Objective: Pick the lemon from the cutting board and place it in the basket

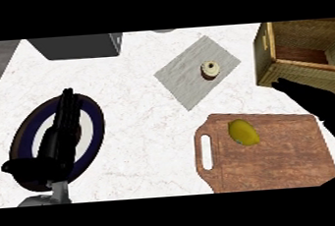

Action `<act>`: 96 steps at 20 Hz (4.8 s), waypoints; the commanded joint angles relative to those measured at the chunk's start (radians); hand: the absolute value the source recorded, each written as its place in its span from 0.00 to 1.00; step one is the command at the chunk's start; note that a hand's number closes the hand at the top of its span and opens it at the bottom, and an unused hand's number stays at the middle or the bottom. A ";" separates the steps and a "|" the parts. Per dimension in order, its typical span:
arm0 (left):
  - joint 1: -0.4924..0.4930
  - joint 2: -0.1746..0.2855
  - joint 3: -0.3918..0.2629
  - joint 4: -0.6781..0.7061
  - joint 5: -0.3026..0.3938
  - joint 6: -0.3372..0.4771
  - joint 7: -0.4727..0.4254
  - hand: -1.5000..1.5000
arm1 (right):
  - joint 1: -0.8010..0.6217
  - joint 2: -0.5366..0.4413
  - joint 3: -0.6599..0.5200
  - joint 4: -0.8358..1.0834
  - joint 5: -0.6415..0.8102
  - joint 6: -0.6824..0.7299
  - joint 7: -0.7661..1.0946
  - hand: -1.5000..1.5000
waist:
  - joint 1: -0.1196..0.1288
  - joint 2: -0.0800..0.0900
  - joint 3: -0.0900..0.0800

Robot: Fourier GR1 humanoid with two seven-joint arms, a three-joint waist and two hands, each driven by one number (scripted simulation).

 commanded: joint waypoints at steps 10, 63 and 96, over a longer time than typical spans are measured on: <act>0.039 0.004 0.038 -0.052 0.004 -0.051 0.031 0.50 | -0.065 0.196 0.132 0.141 0.203 0.110 0.141 0.00 | 0.001 0.002 0.003; 0.035 -0.149 0.141 -0.033 -0.131 -0.156 0.038 0.50 | 0.163 0.750 -0.108 0.729 0.920 0.098 -0.528 0.00 | -0.003 0.002 0.003; 0.002 -0.167 0.149 -0.067 -0.155 -0.179 0.091 0.50 | -0.217 0.958 -0.143 1.239 1.076 -0.094 -0.372 1.00 | 0.026 0.009 0.004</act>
